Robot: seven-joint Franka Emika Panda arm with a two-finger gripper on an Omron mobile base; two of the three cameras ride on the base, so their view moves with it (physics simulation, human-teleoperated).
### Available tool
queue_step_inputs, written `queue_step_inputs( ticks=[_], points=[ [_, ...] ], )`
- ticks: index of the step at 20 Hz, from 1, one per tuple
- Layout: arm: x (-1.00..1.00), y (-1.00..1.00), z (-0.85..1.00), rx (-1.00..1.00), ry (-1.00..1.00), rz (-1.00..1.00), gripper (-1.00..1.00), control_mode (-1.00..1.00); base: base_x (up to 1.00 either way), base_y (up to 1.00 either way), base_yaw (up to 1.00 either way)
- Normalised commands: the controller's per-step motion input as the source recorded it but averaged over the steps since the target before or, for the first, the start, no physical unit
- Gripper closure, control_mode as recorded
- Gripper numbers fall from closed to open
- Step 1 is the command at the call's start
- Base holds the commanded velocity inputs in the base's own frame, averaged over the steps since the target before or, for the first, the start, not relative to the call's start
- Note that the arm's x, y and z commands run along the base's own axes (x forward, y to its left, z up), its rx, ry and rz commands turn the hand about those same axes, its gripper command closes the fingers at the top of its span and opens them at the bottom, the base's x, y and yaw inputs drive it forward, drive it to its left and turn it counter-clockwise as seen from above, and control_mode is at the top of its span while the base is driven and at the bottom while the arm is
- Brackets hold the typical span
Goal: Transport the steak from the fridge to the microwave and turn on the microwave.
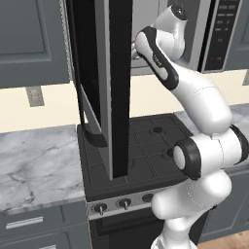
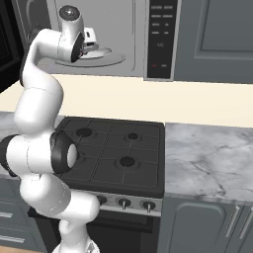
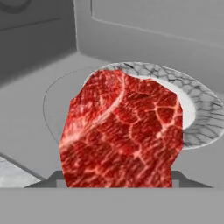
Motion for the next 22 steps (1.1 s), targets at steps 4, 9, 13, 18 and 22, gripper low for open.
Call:
queue_step_inputs(
  ticks=[4,9,13,18,22],
  points=[
    [0.53,0.08,0.0,-0.17,0.11,0.06,1.0,-1.0,0.0,0.0,0.0],
    [0.52,0.08,0.01,-0.13,0.11,0.04,1.0,-1.0,0.0,0.0,0.0],
    [0.45,0.05,0.07,-0.06,0.08,0.04,1.0,-1.0,0.0,0.0,0.0],
    [0.43,0.03,0.01,-0.06,0.09,0.04,1.0,-1.0,0.0,0.0,0.0],
    [0.4,0.05,-0.01,-0.06,0.04,0.01,1.0,-1.0,0.0,0.0,0.0]
  ],
)
